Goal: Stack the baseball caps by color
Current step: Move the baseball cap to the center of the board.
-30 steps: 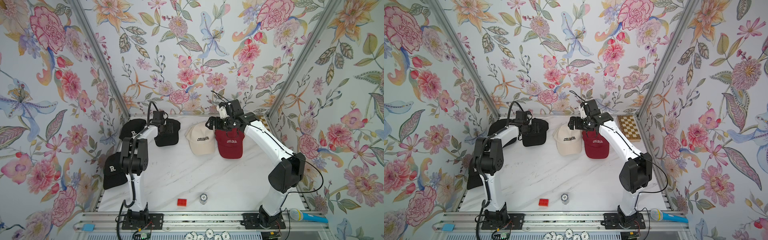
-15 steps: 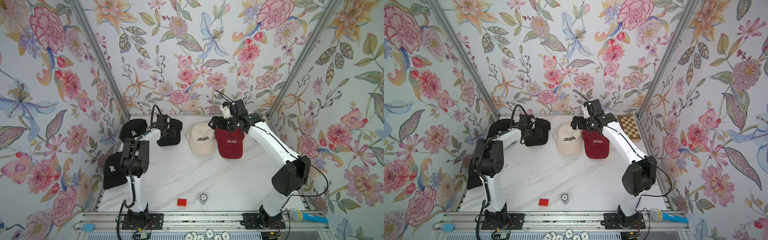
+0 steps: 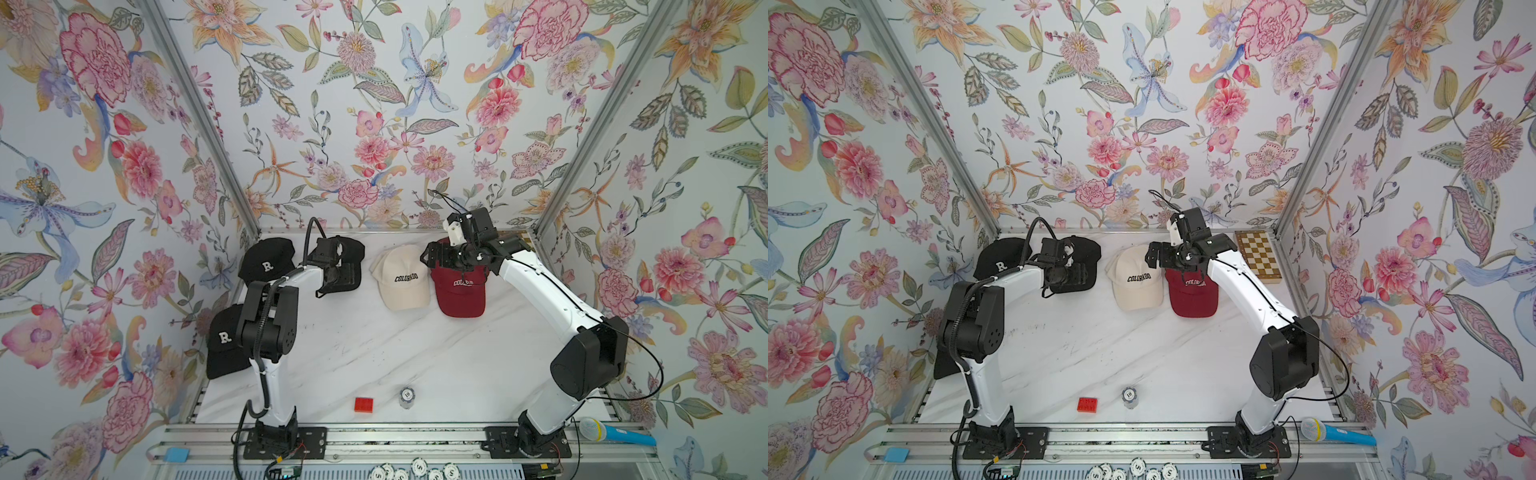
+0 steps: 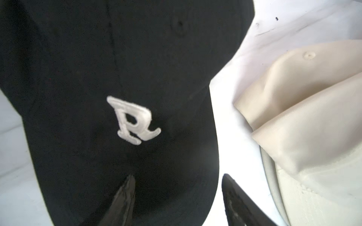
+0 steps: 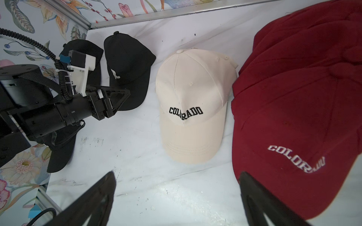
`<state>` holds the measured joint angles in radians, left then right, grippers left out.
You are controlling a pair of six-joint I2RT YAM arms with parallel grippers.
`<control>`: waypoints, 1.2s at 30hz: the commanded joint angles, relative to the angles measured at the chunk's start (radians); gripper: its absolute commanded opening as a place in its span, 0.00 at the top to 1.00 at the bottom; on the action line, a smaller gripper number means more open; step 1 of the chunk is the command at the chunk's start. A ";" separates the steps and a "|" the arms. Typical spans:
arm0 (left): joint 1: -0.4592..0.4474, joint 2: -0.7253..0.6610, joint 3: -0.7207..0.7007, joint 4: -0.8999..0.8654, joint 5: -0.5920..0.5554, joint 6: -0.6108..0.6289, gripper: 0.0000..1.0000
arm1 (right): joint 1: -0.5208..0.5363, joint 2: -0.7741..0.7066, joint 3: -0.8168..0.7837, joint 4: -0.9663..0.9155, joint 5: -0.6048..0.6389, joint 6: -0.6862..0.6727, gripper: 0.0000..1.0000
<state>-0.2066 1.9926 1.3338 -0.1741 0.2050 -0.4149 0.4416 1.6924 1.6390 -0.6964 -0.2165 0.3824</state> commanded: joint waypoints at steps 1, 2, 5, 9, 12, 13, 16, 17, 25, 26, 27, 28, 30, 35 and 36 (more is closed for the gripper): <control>-0.015 -0.045 -0.042 0.011 -0.006 -0.025 0.30 | -0.006 -0.047 -0.029 0.024 0.012 0.000 0.01; -0.019 -0.052 -0.054 0.017 -0.006 -0.028 0.30 | -0.005 -0.053 -0.035 0.025 0.012 0.001 0.01; -0.033 -0.074 -0.087 0.025 -0.008 -0.038 0.31 | -0.006 -0.068 -0.052 0.025 0.011 0.001 0.01; -0.054 -0.107 -0.137 0.034 -0.015 -0.051 0.31 | -0.007 -0.084 -0.071 0.025 0.010 0.001 0.01; -0.063 -0.129 -0.187 0.053 -0.016 -0.065 0.32 | -0.007 -0.091 -0.077 0.026 0.006 0.001 0.01; -0.067 -0.137 -0.203 0.057 -0.016 -0.068 0.32 | -0.007 -0.093 -0.079 0.026 0.005 0.001 0.01; -0.077 -0.157 -0.240 0.069 -0.015 -0.078 0.33 | -0.008 -0.102 -0.085 0.026 0.003 0.001 0.01; -0.081 -0.164 -0.252 0.072 -0.015 -0.082 0.33 | -0.007 -0.105 -0.088 0.026 0.003 0.001 0.01; -0.123 -0.218 -0.333 0.088 -0.014 -0.106 0.36 | -0.008 -0.126 -0.112 0.037 -0.017 0.017 0.01; -0.128 -0.227 -0.347 0.088 -0.017 -0.109 0.37 | -0.009 -0.129 -0.115 0.041 -0.020 0.018 0.01; -0.135 -0.240 -0.360 0.091 -0.017 -0.113 0.37 | -0.008 -0.130 -0.117 0.044 -0.024 0.020 0.01; -0.138 -0.252 -0.376 0.094 -0.015 -0.117 0.37 | -0.008 -0.131 -0.117 0.047 -0.026 0.022 0.01; -0.148 -0.278 -0.406 0.099 -0.018 -0.125 0.37 | -0.008 -0.131 -0.116 0.049 -0.030 0.022 0.01; -0.156 -0.341 -0.444 0.077 -0.044 -0.129 0.31 | -0.008 -0.116 -0.097 0.048 -0.044 0.015 0.01; -0.158 -0.354 -0.436 0.062 -0.053 -0.127 0.27 | -0.008 -0.111 -0.090 0.049 -0.050 0.015 0.01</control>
<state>-0.3565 1.6760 0.9100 -0.0547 0.1936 -0.5323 0.4370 1.5906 1.5341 -0.6598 -0.2455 0.3939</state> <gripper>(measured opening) 0.709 0.988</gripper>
